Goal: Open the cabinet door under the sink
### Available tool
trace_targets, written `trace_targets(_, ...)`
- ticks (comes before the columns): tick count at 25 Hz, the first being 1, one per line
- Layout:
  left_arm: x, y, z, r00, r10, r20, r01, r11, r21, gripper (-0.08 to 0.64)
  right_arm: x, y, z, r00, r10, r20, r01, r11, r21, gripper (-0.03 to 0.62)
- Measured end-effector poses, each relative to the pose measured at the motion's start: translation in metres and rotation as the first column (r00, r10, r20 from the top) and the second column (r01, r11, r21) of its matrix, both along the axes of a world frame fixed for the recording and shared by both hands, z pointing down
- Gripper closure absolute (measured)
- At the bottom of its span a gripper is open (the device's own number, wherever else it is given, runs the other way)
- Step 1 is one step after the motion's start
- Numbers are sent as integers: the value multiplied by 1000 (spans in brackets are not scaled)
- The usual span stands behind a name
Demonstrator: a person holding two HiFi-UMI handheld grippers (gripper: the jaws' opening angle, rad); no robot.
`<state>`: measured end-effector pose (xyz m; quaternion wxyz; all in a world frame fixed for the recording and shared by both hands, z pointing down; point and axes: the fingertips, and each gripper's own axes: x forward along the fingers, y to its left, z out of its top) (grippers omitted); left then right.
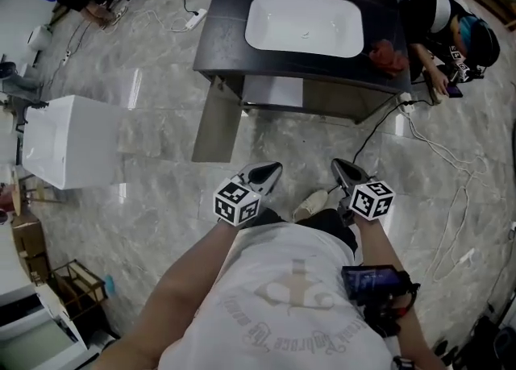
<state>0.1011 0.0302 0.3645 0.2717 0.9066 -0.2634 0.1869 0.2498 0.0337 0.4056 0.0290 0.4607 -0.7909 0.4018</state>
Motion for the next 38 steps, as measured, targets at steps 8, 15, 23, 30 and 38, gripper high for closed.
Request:
trace_targets(8,59,12,12,982,122,142,-127,991,29,541,48,3,24,1000,19,10,-19,1000,-10,577)
trace_targets(15,71,10,25,968,180,176,-173,983,-55,541,96,2,19,987,157,-37,-156,988,13,577)
trace_targets(23,118,-15,78,936,315,157,-299,947,-117,541,128,51,69,940,340,-37,-342,929,-141,577)
trace_targets(30,131,-73,133,951,278,137,-261,957,-126,541,126,43,113,926,372,-60,-376,898,-230,577)
trace_targets(38,115,-119,184,966,208,150,-190,973,-129,541,138,-13,147,916,391,-87,-401,892,-208,577)
